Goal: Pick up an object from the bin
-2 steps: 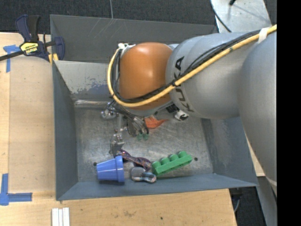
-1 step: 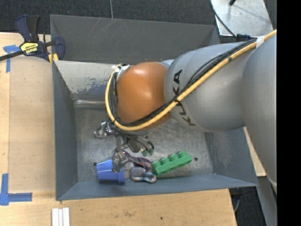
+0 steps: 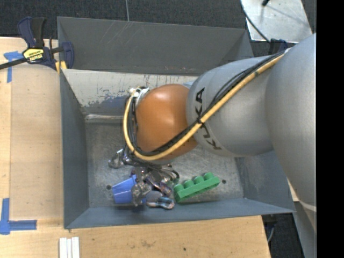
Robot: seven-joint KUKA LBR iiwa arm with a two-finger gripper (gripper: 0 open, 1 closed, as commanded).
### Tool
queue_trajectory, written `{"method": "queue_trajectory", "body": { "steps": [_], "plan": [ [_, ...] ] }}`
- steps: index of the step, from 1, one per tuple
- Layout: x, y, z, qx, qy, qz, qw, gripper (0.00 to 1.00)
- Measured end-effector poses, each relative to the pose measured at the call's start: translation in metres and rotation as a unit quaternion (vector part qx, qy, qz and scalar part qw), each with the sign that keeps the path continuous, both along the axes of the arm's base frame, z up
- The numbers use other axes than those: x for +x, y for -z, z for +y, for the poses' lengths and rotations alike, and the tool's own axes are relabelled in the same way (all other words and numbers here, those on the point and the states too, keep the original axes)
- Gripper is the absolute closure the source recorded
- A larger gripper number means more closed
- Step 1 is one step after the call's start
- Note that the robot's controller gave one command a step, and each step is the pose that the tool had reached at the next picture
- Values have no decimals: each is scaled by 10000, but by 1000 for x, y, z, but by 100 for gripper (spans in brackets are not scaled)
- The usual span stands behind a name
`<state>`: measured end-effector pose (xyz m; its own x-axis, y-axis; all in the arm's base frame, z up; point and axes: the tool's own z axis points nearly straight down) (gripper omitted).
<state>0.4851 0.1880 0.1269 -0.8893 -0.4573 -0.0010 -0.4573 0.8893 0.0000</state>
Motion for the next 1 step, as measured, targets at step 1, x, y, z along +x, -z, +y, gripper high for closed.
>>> {"method": "queue_trajectory", "body": {
  "steps": [1],
  "plan": [
    [3,54,-4,16,-343,-58,9994,0]
  ]
}}
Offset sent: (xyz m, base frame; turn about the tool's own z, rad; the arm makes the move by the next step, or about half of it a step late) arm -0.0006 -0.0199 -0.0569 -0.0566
